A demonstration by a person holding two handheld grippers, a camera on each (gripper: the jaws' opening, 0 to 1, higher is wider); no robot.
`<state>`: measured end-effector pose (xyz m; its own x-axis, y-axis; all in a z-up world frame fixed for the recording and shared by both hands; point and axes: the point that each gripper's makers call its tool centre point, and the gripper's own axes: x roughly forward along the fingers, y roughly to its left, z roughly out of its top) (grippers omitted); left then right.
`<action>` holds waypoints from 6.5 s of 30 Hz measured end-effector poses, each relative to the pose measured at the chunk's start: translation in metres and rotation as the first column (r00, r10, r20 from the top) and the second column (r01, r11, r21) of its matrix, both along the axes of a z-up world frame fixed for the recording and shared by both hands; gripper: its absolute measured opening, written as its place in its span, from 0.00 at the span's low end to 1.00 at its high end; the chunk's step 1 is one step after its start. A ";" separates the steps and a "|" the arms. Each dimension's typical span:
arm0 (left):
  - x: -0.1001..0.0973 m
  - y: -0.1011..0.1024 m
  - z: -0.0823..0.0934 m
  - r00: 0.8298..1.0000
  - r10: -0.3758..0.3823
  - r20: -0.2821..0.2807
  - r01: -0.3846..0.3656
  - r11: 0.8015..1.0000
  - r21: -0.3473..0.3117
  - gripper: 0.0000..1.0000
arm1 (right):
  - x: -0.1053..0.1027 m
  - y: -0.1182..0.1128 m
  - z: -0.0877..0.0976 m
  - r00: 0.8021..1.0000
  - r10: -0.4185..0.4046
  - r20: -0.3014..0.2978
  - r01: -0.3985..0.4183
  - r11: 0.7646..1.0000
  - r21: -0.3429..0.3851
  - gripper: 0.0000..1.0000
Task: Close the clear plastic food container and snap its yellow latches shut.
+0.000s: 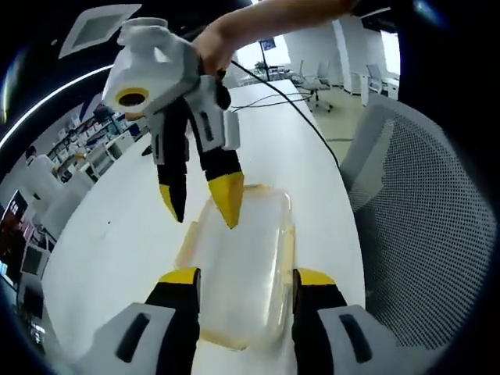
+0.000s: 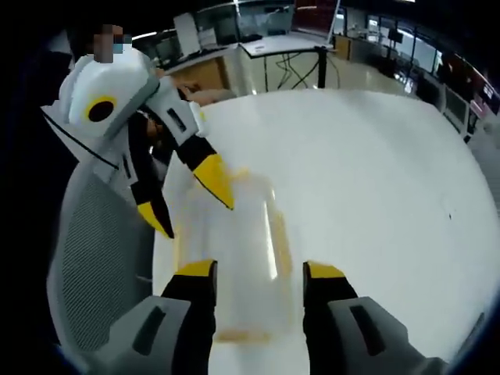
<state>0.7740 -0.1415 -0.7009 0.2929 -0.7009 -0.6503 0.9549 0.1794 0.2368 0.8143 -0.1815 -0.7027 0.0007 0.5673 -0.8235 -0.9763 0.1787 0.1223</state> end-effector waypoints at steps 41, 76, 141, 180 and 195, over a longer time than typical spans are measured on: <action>0.007 0.045 -0.019 0.931 0.346 -0.117 -0.356 0.931 -0.083 0.52 | -0.042 -0.047 -0.013 0.919 -0.365 0.150 0.347 0.928 0.137 0.49; 0.032 0.041 -0.024 0.924 0.355 -0.142 -0.370 0.924 -0.099 0.50 | -0.027 -0.045 -0.031 0.895 -0.428 0.124 0.411 0.900 0.146 0.46; 0.051 0.055 0.001 0.879 0.444 -0.171 -0.471 0.864 -0.179 0.68 | -0.006 -0.064 -0.011 0.816 -0.556 0.155 0.509 0.820 0.263 0.60; -0.037 0.095 0.025 0.833 0.532 -0.153 -0.553 0.781 -0.292 0.99 | -0.095 -0.109 0.002 0.706 -0.678 0.204 0.578 0.718 0.388 0.99; -0.038 0.103 0.021 0.821 0.551 -0.145 -0.568 0.770 -0.291 0.99 | -0.096 -0.112 0.002 0.705 -0.677 0.213 0.574 0.720 0.389 0.99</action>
<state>0.7356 -0.0389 -0.6797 0.6705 -0.5871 -0.4536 0.6710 0.7407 0.0331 0.7183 -0.2939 -0.7003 0.6696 0.5333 -0.5169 -0.6363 0.7709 -0.0289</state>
